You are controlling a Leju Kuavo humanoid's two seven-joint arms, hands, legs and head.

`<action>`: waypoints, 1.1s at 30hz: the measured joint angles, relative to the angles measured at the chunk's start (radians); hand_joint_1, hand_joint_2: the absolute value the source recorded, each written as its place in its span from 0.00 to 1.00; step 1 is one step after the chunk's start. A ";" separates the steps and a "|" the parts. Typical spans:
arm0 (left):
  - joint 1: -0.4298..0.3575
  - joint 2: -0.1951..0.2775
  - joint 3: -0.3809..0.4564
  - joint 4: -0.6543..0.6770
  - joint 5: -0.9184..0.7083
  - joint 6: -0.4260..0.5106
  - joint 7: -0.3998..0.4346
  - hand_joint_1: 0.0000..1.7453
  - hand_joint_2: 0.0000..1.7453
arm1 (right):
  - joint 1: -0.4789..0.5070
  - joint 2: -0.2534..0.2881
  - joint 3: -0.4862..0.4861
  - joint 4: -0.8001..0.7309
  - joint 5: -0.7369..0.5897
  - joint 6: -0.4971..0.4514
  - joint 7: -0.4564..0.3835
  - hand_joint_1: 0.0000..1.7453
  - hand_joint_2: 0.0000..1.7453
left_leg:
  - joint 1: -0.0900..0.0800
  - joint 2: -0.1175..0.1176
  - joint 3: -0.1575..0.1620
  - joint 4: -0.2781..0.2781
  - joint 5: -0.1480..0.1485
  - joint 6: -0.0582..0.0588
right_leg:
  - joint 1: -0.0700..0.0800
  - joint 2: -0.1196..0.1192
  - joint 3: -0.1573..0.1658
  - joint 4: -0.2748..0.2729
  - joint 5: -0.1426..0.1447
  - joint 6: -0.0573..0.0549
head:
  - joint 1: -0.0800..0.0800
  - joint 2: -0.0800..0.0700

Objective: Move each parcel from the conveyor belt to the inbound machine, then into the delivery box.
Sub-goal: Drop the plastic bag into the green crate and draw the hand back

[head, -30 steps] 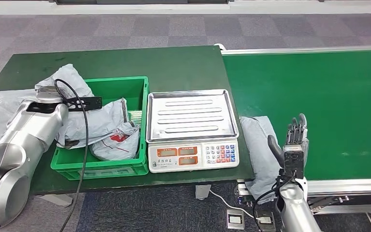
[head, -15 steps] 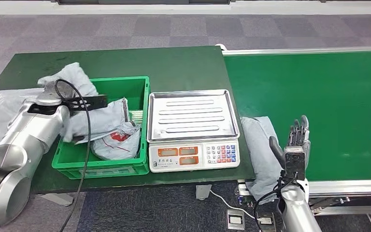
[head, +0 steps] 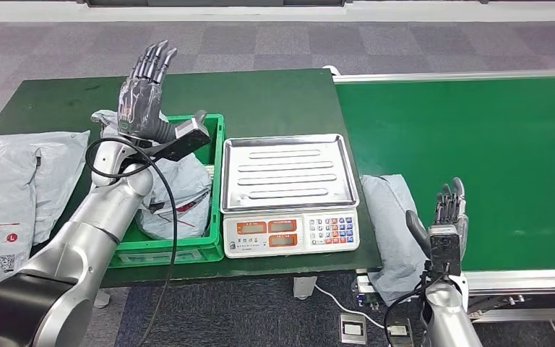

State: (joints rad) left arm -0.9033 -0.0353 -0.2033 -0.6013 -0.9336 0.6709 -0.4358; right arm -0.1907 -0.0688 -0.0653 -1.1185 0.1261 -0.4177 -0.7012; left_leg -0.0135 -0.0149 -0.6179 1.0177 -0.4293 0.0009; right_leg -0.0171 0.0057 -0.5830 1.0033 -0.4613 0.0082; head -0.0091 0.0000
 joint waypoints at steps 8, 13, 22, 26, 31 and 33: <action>0.144 -0.026 -0.001 -0.159 0.113 0.021 -0.039 0.00 0.00 | 0.020 0.001 -0.012 -0.011 0.012 0.008 0.000 0.00 1.00 | 0.001 0.000 0.000 0.000 0.000 0.000 | 0.000 0.001 0.000 0.000 0.000 0.000 | 0.000 0.000; 0.214 -0.045 -0.001 -0.230 0.310 0.011 -0.172 0.00 0.00 | 0.019 0.001 -0.013 -0.011 0.014 0.014 0.000 0.00 1.00 | 0.000 0.000 0.000 0.000 0.000 0.000 | 0.000 0.001 0.000 0.000 0.000 0.000 | 0.000 0.000; 0.353 -0.106 -0.032 -0.361 0.911 -0.719 -0.266 0.00 1.00 | -0.047 -0.010 -0.017 0.068 0.108 0.026 0.076 0.00 1.00 | 0.000 0.002 0.000 0.000 0.000 0.000 | -0.001 0.002 0.000 -0.001 0.000 0.001 | 0.000 0.000; 0.409 -0.170 -0.056 -0.338 0.988 -0.848 -0.269 0.00 1.00 | -0.130 -0.060 -0.019 0.210 0.300 0.116 0.303 0.00 1.00 | -0.001 0.000 0.000 0.000 -0.001 0.002 | -0.001 0.000 0.001 -0.002 0.000 0.003 | 0.000 0.000; 0.430 -0.212 -0.084 -0.276 0.930 -0.775 -0.269 0.00 1.00 | -0.182 -0.116 -0.019 0.332 0.460 0.249 0.518 0.00 1.00 | -0.001 -0.001 -0.001 0.000 -0.001 0.002 | -0.001 0.000 0.001 -0.002 0.001 0.003 | 0.000 0.000; 0.433 -0.220 -0.092 -0.260 0.920 -0.760 -0.269 0.00 1.00 | -0.192 -0.128 -0.019 0.364 0.482 0.269 0.552 0.00 1.00 | -0.001 0.000 -0.001 0.000 -0.001 0.002 | -0.001 0.000 0.001 -0.002 0.001 0.004 | 0.000 0.000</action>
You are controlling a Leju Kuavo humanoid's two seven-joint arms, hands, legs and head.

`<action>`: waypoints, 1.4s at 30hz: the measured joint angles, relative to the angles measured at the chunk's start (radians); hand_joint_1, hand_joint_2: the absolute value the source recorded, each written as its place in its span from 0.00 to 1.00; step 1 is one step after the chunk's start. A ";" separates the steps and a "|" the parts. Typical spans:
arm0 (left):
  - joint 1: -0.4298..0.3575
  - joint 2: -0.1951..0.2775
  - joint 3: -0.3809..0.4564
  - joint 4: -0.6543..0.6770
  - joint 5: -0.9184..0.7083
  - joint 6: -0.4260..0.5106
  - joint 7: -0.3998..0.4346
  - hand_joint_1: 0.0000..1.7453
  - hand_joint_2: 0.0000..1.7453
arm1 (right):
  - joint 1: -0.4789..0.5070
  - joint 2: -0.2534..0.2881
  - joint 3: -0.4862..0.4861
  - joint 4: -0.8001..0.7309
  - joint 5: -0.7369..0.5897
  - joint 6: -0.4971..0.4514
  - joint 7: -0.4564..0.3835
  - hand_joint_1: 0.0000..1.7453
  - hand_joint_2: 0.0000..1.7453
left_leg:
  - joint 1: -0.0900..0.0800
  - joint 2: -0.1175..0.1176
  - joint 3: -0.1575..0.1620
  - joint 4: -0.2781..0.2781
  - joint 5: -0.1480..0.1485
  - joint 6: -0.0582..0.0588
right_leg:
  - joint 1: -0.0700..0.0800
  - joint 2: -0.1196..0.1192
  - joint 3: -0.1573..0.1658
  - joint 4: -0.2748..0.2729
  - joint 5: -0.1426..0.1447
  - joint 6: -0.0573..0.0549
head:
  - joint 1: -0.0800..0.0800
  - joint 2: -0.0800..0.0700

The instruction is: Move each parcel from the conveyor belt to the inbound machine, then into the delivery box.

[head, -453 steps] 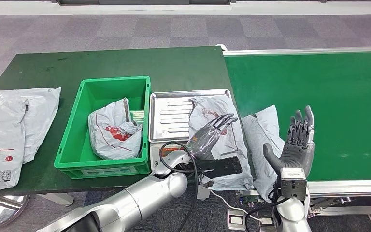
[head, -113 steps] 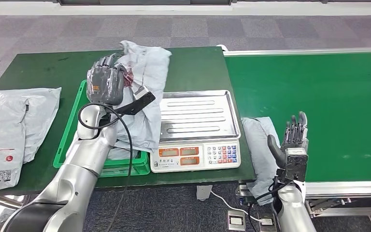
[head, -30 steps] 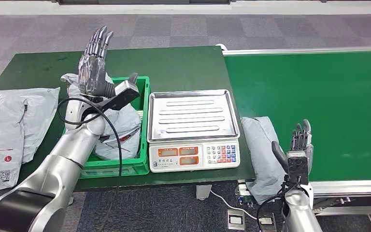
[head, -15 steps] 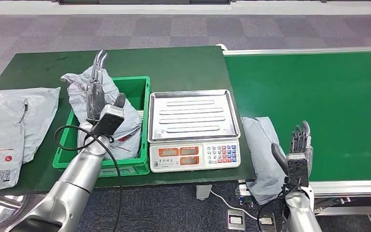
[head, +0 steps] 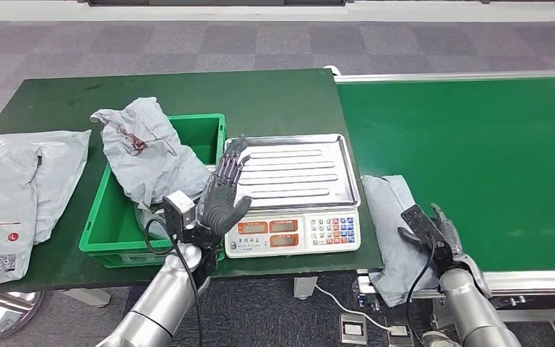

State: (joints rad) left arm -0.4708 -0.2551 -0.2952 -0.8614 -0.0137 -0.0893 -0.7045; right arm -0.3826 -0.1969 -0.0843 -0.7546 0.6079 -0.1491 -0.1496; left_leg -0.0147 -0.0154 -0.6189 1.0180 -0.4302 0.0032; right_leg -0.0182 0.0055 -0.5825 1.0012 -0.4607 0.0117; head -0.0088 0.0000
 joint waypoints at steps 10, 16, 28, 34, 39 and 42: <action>-0.008 -0.015 -0.011 0.046 -0.003 0.013 0.000 0.00 1.00 | -0.058 -0.023 0.008 0.097 0.071 0.149 0.078 0.00 1.00 | 0.001 0.000 0.000 0.000 0.000 0.000 | 0.000 0.001 0.000 0.000 -0.001 0.001 | 0.000 0.000; -0.020 -0.017 -0.011 0.068 -0.002 0.020 0.000 0.00 1.00 | -0.090 -0.035 0.022 0.139 0.062 0.296 0.023 0.01 1.00 | 0.001 0.002 0.001 0.000 0.000 0.000 | 0.000 0.001 0.001 0.000 0.000 0.001 | 0.000 0.000; -0.037 -0.017 -0.010 0.092 0.005 0.028 0.000 0.00 1.00 | -0.153 -0.074 0.107 0.236 0.015 0.475 -0.193 1.00 1.00 | 0.001 0.006 0.005 0.000 -0.001 0.001 | 0.001 0.005 0.004 0.000 0.001 0.002 | 0.000 0.000; -0.037 -0.016 -0.010 0.092 0.010 0.029 0.000 0.00 1.00 | -0.161 -0.069 0.118 0.248 0.012 0.451 -0.231 1.00 1.00 | 0.001 0.005 0.003 0.000 -0.001 0.001 | 0.001 0.004 0.003 0.000 0.000 0.002 | 0.000 0.000; -0.038 -0.016 -0.010 0.096 0.002 0.031 0.000 0.00 1.00 | -0.161 -0.045 0.135 0.249 0.005 0.378 -0.292 1.00 1.00 | 0.001 0.005 0.001 -0.001 -0.001 0.000 | 0.001 0.005 0.000 0.000 0.000 0.001 | 0.000 0.000; -0.039 -0.016 -0.010 0.102 -0.007 0.039 0.000 0.00 1.00 | -0.160 -0.034 0.140 0.249 -0.003 0.356 -0.302 1.00 1.00 | 0.001 0.006 0.000 -0.001 -0.002 0.000 | 0.001 0.006 -0.002 0.001 0.000 0.001 | 0.000 0.000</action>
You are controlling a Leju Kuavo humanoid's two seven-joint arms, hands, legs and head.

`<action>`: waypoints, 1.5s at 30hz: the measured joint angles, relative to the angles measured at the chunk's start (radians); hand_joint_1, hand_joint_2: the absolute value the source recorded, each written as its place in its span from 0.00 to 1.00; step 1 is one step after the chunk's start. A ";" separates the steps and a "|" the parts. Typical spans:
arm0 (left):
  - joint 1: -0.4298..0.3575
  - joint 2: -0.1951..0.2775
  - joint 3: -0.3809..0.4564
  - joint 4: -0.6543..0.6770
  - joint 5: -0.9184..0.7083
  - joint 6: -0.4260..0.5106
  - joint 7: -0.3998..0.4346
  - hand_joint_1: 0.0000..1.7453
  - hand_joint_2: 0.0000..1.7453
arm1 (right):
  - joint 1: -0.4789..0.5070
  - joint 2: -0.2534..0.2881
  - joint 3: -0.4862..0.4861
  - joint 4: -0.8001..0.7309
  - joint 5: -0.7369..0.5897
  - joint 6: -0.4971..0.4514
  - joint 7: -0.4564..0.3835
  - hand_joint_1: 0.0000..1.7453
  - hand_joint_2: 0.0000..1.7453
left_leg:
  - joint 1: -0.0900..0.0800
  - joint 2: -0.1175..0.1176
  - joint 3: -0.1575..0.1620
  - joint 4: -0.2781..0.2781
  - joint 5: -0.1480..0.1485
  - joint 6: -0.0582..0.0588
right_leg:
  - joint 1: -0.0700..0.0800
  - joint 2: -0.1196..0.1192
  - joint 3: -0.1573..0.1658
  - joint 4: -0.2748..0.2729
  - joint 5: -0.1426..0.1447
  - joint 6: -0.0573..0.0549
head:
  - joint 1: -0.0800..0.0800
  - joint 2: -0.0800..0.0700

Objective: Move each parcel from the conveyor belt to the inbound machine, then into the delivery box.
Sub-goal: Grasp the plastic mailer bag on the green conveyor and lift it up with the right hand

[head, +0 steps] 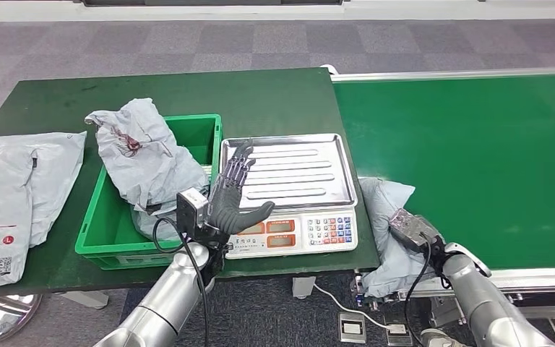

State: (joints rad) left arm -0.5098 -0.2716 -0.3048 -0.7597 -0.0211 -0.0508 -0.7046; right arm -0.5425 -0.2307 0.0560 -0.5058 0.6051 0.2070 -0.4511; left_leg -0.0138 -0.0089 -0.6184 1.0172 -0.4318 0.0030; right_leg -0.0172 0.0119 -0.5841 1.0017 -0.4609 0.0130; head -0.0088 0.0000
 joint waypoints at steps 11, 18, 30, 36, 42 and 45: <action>-0.002 -0.001 0.000 0.010 0.006 0.002 0.000 0.00 1.00 | 0.026 0.024 -0.002 -0.027 -0.063 -0.205 -0.058 1.00 1.00 | 0.000 0.003 0.000 -0.001 0.000 0.000 | 0.000 0.003 -0.003 0.001 0.000 0.000 | 0.000 0.000; -0.004 -0.010 0.000 0.029 -0.009 0.022 0.000 0.00 1.00 | 0.142 0.032 -0.221 -0.548 -0.350 -0.700 -0.175 1.00 1.00 | -0.002 -0.012 -0.007 -0.001 0.004 0.001 | -0.003 -0.011 -0.006 0.003 -0.002 0.000 | 0.000 0.000; -0.016 -0.018 0.000 0.041 0.003 0.022 0.000 0.00 1.00 | 0.214 0.032 -0.345 -0.902 -0.350 -0.673 -0.179 1.00 1.00 | -0.003 -0.009 -0.006 0.000 0.003 0.001 | -0.003 -0.008 -0.006 0.002 -0.001 0.001 | 0.000 0.000; -0.016 -0.020 0.000 0.042 0.003 0.022 0.000 0.00 1.00 | 0.223 0.032 -0.360 -0.932 -0.345 -0.681 -0.189 1.00 1.00 | -0.003 -0.009 -0.006 0.000 0.003 0.001 | -0.003 -0.008 -0.005 0.002 -0.001 0.001 | 0.000 0.000; -0.017 -0.021 0.000 0.043 0.004 0.024 0.000 0.00 1.00 | 0.229 0.036 -0.360 -0.950 -0.344 -0.724 -0.235 1.00 1.00 | -0.003 -0.009 -0.007 0.000 0.003 0.001 | -0.003 -0.008 -0.005 0.002 -0.001 0.001 | 0.000 0.000; -0.018 -0.021 0.000 0.042 0.004 0.038 0.000 0.00 1.00 | 0.216 0.041 -0.351 -0.960 -0.314 -0.687 -0.196 1.00 1.00 | -0.003 -0.009 -0.007 0.000 0.003 0.001 | -0.003 -0.008 -0.005 0.002 -0.001 0.001 | 0.000 0.000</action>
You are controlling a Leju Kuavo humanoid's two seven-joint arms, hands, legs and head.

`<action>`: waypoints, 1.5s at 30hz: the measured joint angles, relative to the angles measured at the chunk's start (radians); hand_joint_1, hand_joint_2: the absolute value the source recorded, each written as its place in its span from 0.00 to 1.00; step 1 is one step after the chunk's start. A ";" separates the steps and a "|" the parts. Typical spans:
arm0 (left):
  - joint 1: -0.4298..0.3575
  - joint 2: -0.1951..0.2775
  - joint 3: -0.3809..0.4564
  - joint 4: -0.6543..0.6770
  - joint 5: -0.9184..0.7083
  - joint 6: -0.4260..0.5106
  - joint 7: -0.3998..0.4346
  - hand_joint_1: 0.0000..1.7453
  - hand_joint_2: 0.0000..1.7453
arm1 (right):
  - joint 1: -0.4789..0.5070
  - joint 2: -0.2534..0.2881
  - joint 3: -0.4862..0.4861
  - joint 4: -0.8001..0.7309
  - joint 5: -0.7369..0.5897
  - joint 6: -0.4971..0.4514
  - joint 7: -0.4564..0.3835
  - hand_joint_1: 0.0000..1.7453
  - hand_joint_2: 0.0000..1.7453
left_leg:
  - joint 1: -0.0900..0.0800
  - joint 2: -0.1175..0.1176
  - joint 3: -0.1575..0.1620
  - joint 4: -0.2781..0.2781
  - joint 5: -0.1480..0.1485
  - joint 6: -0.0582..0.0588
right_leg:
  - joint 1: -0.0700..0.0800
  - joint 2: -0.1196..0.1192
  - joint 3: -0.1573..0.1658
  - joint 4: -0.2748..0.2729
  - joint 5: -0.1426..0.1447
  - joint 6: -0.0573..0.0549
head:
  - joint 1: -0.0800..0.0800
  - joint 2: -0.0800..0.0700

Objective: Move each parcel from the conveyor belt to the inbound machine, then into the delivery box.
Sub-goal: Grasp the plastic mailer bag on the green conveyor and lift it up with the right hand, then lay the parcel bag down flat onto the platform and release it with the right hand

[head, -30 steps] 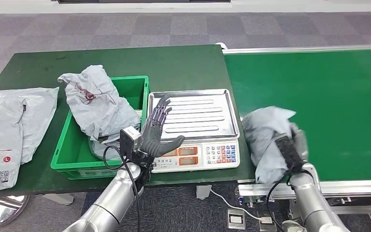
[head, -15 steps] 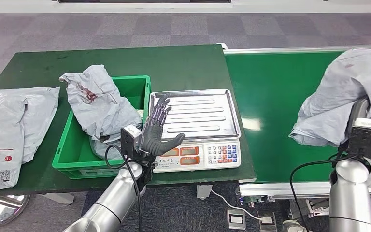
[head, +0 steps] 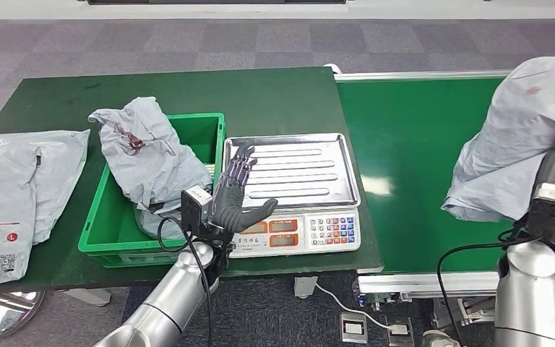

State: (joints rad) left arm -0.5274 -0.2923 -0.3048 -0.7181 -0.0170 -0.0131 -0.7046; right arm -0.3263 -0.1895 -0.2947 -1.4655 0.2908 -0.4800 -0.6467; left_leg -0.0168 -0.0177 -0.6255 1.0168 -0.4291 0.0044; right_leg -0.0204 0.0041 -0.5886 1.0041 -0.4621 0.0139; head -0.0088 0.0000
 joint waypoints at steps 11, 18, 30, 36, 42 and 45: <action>0.019 -0.008 0.000 -0.078 0.005 0.077 0.000 0.00 0.50 | -0.314 0.027 0.349 0.453 0.308 0.410 0.125 1.00 1.00 | 0.002 0.003 0.001 0.000 0.004 -0.001 | 0.003 0.003 0.001 0.001 0.004 0.000 | 0.000 0.000; 0.020 -0.026 0.000 -0.086 0.020 0.054 0.000 0.00 0.00 | -0.409 0.169 0.586 0.781 0.327 0.600 0.089 1.00 1.00 | 0.004 0.001 0.002 0.000 0.004 -0.002 | 0.004 0.001 0.000 0.000 0.002 -0.002 | 0.000 0.000; 0.021 -0.030 0.000 -0.086 0.023 0.052 0.000 0.00 0.00 | -0.445 0.226 0.669 0.965 0.270 0.570 0.017 1.00 1.00 | 0.003 0.001 0.004 0.001 0.003 -0.002 | 0.003 0.001 0.003 0.000 0.003 -0.002 | 0.000 0.000; 0.020 -0.031 0.000 -0.086 0.028 0.051 0.000 0.00 0.00 | -0.440 0.226 0.669 0.972 0.224 0.359 -0.019 1.00 1.00 | 0.003 0.001 0.004 0.001 0.004 -0.003 | 0.003 0.001 0.002 0.000 0.003 -0.002 | 0.000 0.000; 0.020 -0.037 0.000 -0.078 0.035 0.047 0.000 0.00 0.00 | -0.443 0.236 0.669 0.977 0.174 0.178 0.019 0.82 1.00 | 0.003 0.002 0.004 0.001 0.003 -0.003 | 0.003 0.002 0.002 0.000 0.003 -0.002 | 0.000 0.000; 0.020 -0.041 0.000 -0.076 0.035 0.047 0.000 0.00 0.00 | -0.448 0.243 0.668 0.981 0.160 0.143 0.020 0.07 1.00 | 0.003 0.002 0.004 0.001 0.003 -0.003 | 0.003 0.002 0.002 0.000 0.003 -0.002 | 0.000 0.000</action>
State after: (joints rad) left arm -0.5078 -0.3335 -0.3052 -0.7946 0.0179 0.0343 -0.7046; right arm -0.7739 0.0540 0.3735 -0.4842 0.4512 -0.3370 -0.6271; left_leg -0.0134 -0.0157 -0.6218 1.0174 -0.4256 0.0018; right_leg -0.0172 0.0064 -0.5865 1.0038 -0.4590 0.0115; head -0.0091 0.0000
